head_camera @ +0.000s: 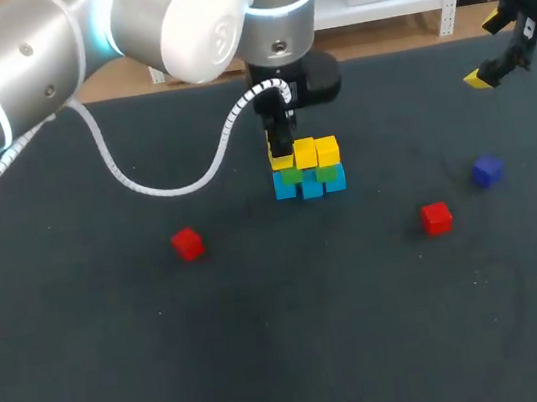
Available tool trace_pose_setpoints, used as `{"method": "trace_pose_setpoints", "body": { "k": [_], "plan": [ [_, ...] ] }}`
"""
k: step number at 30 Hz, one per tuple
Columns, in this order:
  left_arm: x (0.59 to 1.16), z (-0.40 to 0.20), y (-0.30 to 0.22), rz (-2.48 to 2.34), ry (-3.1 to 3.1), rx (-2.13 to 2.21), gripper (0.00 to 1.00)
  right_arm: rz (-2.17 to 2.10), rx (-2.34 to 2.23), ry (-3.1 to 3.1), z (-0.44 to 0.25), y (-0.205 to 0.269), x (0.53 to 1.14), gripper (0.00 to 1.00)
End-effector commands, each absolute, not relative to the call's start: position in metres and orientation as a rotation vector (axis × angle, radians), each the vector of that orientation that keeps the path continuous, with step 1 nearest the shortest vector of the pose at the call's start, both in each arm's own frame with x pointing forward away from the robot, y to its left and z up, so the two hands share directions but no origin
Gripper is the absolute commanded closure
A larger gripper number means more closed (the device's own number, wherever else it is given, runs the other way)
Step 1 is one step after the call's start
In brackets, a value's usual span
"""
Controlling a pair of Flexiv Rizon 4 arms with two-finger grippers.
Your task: Place the blue cubes, place green cubes on the blue cubes, place the yellow cubes on the green cubes, then place the red cubes on the yellow cubes, and place purple cube on the red cubes.
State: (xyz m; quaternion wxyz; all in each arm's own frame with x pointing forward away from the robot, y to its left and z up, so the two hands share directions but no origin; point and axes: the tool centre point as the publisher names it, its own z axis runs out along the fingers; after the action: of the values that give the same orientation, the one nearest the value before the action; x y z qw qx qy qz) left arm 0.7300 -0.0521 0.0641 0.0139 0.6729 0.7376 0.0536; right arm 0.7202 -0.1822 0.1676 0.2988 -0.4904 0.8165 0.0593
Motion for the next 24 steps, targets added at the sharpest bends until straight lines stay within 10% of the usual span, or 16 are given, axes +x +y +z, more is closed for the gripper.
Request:
{"method": "trace_pose_setpoints", "body": {
  "k": [1,24],
  "plan": [
    [0.7353,0.0613,-0.0513,0.152,2.301,2.093,1.0,0.155,-1.3,2.169,0.167,-0.1817,0.7199,0.0],
    [0.7358,0.0593,-0.0457,0.056,2.232,2.117,1.0,0.155,-1.3,2.169,0.167,-0.1817,0.7199,0.0]
  ]
}}
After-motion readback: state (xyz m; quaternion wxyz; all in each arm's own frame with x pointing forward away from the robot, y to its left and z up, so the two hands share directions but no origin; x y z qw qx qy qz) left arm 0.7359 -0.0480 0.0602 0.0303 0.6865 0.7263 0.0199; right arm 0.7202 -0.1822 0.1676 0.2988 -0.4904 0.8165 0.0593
